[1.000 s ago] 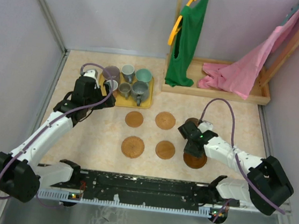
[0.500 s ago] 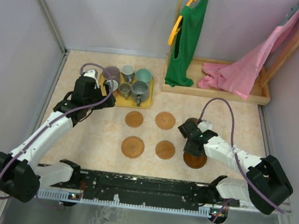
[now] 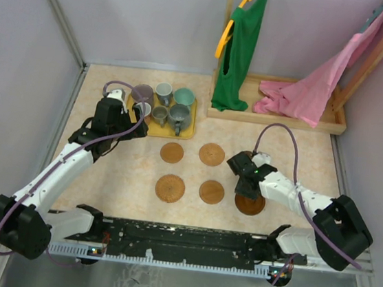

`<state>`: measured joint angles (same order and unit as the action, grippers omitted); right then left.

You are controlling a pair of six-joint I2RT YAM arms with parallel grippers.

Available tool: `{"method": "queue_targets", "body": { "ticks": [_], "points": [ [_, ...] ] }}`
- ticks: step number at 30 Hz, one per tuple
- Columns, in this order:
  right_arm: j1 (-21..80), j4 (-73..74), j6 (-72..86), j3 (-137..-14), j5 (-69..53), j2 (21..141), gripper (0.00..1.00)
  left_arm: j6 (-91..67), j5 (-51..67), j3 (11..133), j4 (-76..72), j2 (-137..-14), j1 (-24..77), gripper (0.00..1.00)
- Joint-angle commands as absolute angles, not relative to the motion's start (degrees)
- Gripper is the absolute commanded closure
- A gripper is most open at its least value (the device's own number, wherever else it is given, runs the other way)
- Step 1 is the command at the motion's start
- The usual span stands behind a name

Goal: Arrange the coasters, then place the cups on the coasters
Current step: Adjust the coaster at the center of the board.

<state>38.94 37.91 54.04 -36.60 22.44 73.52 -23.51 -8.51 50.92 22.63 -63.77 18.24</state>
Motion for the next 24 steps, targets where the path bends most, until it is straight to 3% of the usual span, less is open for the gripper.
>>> {"method": "queue_targets", "body": {
  "ticks": [1, 24],
  "points": [
    [38.06, 31.76, 54.29, -34.77, 21.63, 77.77, 0.74, -22.85, -8.61, 51.33, 21.05, -64.02, 18.02, 0.00],
    [37.71, 30.76, 51.93, -38.49, 22.11, 80.84, 0.75, -22.94, -8.70, 50.98, 20.83, -64.29, 18.02, 0.00]
  ]
}}
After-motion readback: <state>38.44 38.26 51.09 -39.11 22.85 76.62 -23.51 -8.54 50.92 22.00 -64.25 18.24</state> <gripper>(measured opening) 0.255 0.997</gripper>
